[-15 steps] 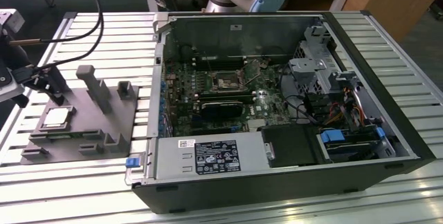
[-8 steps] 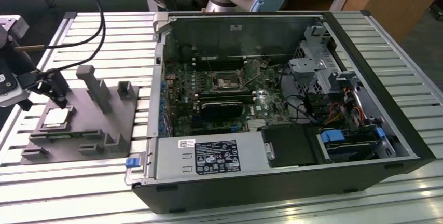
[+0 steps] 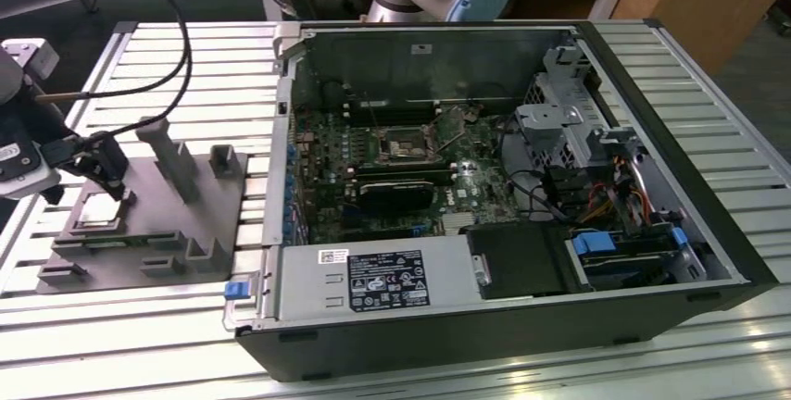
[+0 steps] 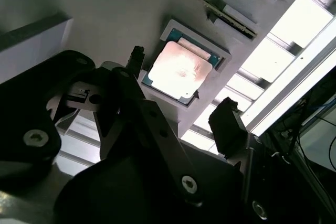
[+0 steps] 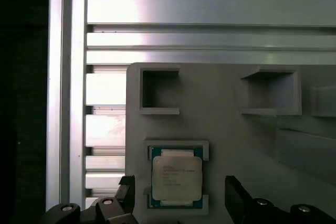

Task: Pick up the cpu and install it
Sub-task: 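Pick up the cpu and move it towards the insertion slot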

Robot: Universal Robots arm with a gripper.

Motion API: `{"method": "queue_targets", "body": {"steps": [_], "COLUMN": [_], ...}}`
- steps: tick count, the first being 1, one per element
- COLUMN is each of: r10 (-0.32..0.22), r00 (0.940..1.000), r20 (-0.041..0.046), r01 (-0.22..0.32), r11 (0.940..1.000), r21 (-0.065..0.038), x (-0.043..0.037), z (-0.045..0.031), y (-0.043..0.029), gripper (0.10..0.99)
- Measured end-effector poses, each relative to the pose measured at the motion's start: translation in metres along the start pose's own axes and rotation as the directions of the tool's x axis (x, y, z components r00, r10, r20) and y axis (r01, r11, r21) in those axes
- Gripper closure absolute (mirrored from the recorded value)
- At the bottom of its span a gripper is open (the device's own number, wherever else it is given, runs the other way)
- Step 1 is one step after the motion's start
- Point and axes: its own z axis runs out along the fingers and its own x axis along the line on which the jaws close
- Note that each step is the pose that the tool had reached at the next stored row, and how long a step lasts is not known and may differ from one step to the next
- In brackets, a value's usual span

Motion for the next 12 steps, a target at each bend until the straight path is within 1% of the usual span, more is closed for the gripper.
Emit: {"method": "queue_targets", "body": {"steps": [4, 12], "r10": [-0.001, -0.008], "r00": [1.0, 1.0], "r20": [0.0, -0.0003], "r01": [0.001, 0.008], "r11": [1.0, 1.0], "r21": [0.0, 0.0], "x": [0.0002, 0.0004], "z": [0.0072, 0.019], "y": [-0.0006, -0.0017], "gripper": [0.31, 0.31]}}
